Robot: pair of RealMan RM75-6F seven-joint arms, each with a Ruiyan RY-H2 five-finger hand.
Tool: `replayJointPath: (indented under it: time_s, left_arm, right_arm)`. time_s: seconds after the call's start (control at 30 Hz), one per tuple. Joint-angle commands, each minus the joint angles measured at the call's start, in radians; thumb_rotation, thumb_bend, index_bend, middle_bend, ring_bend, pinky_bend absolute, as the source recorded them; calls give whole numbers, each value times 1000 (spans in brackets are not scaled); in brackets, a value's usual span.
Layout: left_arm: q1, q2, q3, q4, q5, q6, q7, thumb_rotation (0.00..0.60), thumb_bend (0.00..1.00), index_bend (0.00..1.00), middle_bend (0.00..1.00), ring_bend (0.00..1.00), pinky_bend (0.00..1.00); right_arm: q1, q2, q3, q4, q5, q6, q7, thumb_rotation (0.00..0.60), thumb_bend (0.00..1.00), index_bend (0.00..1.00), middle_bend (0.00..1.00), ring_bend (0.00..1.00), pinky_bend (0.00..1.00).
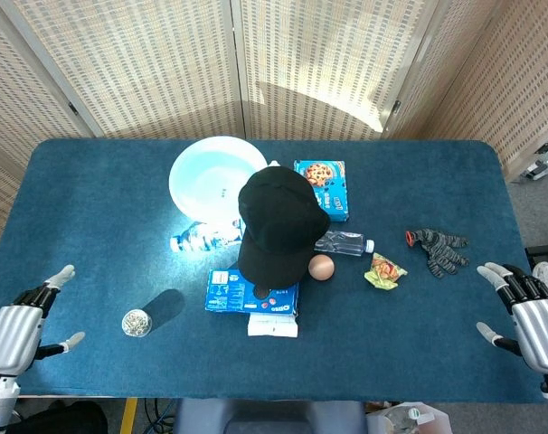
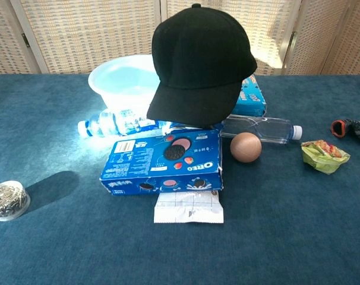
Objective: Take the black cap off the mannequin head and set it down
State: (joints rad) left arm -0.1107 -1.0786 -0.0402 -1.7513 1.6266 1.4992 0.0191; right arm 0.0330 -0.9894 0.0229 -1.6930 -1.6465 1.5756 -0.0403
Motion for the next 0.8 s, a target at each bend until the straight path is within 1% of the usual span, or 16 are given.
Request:
replayJointPath:
  time_s: [0.03, 0.07, 0.1, 0.13, 0.17, 0.27, 0.43, 0.57, 0.8]
  left_arm:
    - [-64, -3, 7, 46, 96, -32, -76, 600, 65, 143, 479, 586, 784]
    - [-78, -9, 4, 57, 117, -35, -86, 600, 65, 167, 573, 657, 852]
    - [-94, -15, 4, 68, 138, -41, -95, 600, 65, 183, 635, 704, 897]
    - [-116, -23, 5, 80, 163, -54, -112, 600, 65, 210, 723, 775, 960]
    - [-132, -31, 4, 88, 178, -61, -122, 600, 65, 230, 773, 819, 991]
    - [-189, -64, 0, 114, 219, -98, -148, 600, 65, 270, 858, 895, 1000]
    - [-267, -136, -17, 146, 240, -151, -141, 600, 65, 285, 913, 941, 1000]
    - [-320, -191, -27, 179, 247, -178, -162, 600, 65, 298, 927, 950, 1000]
    - [-404, -319, -56, 278, 275, -171, -155, 600, 65, 330, 935, 956, 1000]
  right_arm:
    - [0, 1, 0, -2, 0, 0, -2, 600, 76, 208, 214, 147, 280]
    - [0, 1, 0, -3, 1, -1, -3, 600, 76, 208, 214, 147, 280]
    - [-1, 1, 0, -3, 1, -1, -4, 600, 76, 208, 214, 147, 280]
    - [-1, 1, -1, -4, 1, -1, -5, 600, 76, 208, 214, 147, 280]
    - [-1, 1, -1, -5, 1, -2, -6, 600, 76, 208, 214, 147, 280]
    - [-2, 1, -2, -7, 2, -3, -9, 600, 76, 208, 214, 147, 280]
    - [-7, 4, -4, -8, 1, 2, -9, 600, 76, 208, 214, 147, 280]
    - [-10, 5, -5, -6, 5, 3, -7, 600, 76, 208, 214, 147, 280]
    - [-17, 9, -7, -6, 8, 8, -8, 600, 76, 208, 214, 147, 280]
